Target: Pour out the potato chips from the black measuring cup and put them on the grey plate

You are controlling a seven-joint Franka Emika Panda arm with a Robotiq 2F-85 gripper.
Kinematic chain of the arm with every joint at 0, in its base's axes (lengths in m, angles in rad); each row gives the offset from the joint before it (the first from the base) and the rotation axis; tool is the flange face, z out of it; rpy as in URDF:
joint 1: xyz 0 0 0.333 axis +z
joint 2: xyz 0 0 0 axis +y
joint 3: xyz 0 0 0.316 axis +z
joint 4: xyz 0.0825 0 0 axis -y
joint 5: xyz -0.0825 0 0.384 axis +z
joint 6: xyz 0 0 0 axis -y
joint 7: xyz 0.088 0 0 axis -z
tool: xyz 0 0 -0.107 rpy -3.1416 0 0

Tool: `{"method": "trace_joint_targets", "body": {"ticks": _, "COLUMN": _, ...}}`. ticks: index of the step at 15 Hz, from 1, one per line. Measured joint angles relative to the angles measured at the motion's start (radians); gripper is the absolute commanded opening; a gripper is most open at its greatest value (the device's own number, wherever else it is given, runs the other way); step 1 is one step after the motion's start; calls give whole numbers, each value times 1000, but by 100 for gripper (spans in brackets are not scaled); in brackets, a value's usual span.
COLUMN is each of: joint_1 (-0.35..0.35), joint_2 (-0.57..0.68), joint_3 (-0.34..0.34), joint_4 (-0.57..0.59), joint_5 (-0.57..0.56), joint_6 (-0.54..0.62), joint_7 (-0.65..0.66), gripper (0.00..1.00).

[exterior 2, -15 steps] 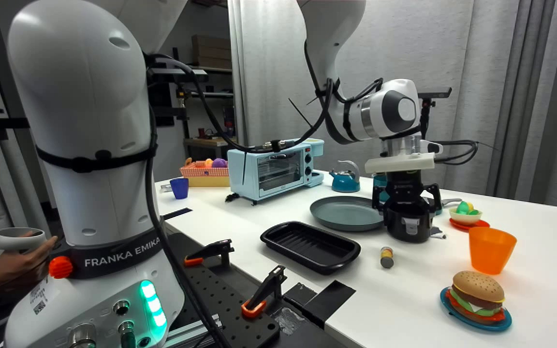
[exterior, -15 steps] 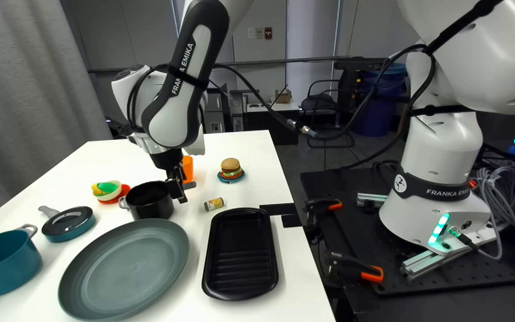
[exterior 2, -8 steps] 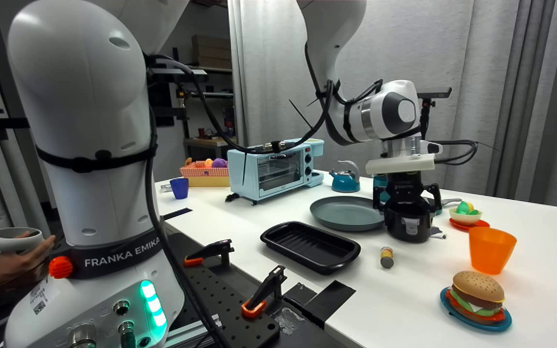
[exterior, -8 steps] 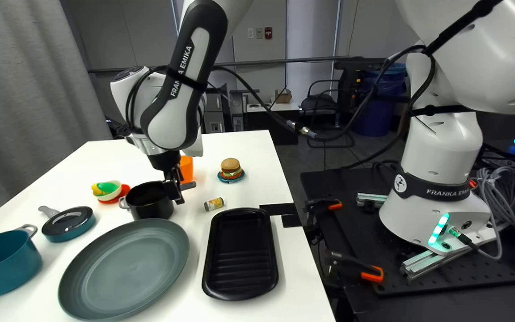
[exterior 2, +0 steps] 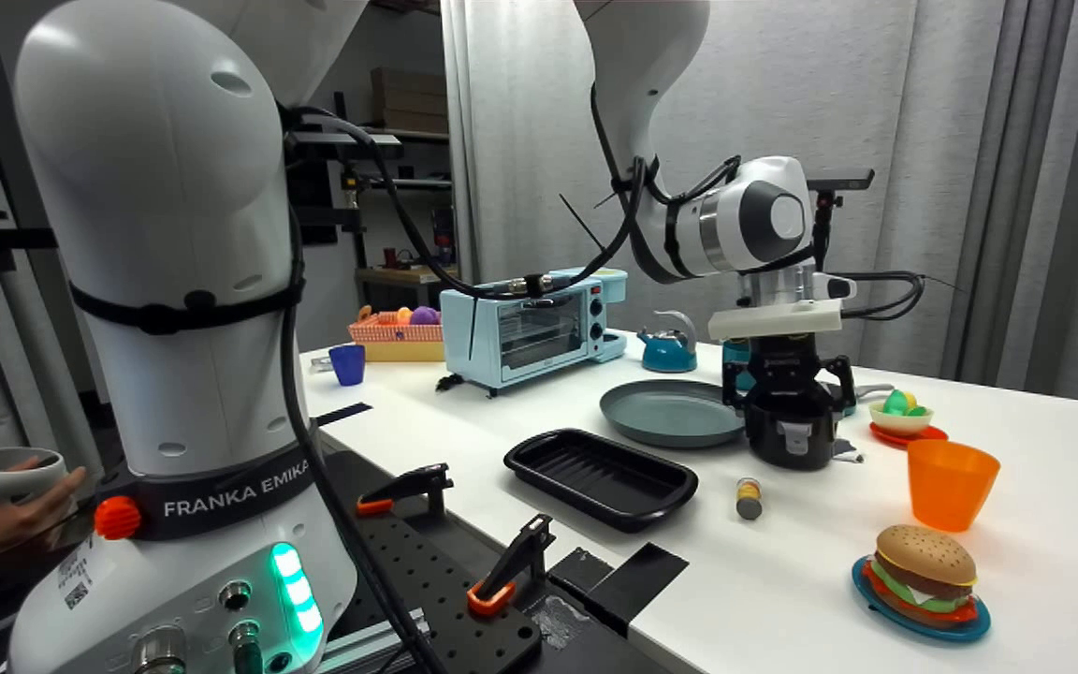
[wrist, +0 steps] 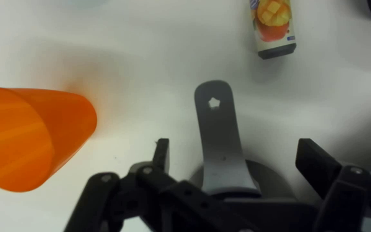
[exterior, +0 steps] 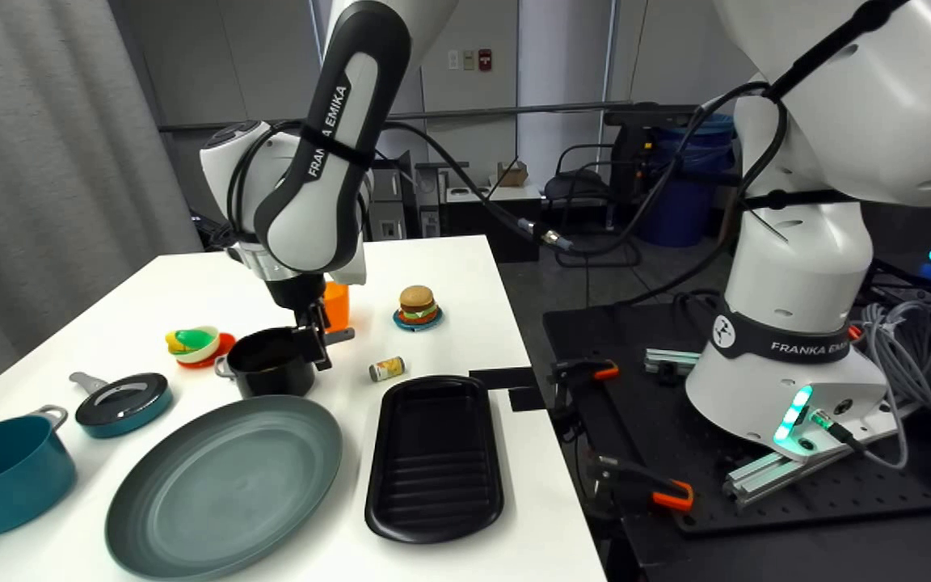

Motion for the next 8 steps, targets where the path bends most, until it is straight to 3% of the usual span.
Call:
{"method": "trace_joint_targets", "body": {"ticks": 1, "joint_1": 0, "joint_2": 0, "joint_3": 0, "joint_4": 0, "joint_5": 0, "joint_6": 0, "joint_7": 0, "gripper": 74}}
{"method": "trace_joint_targets", "body": {"ticks": 8, "joint_1": 0, "joint_2": 0, "joint_3": 0, "joint_4": 0, "joint_5": 0, "joint_6": 0, "joint_7": 1, "gripper": 20}}
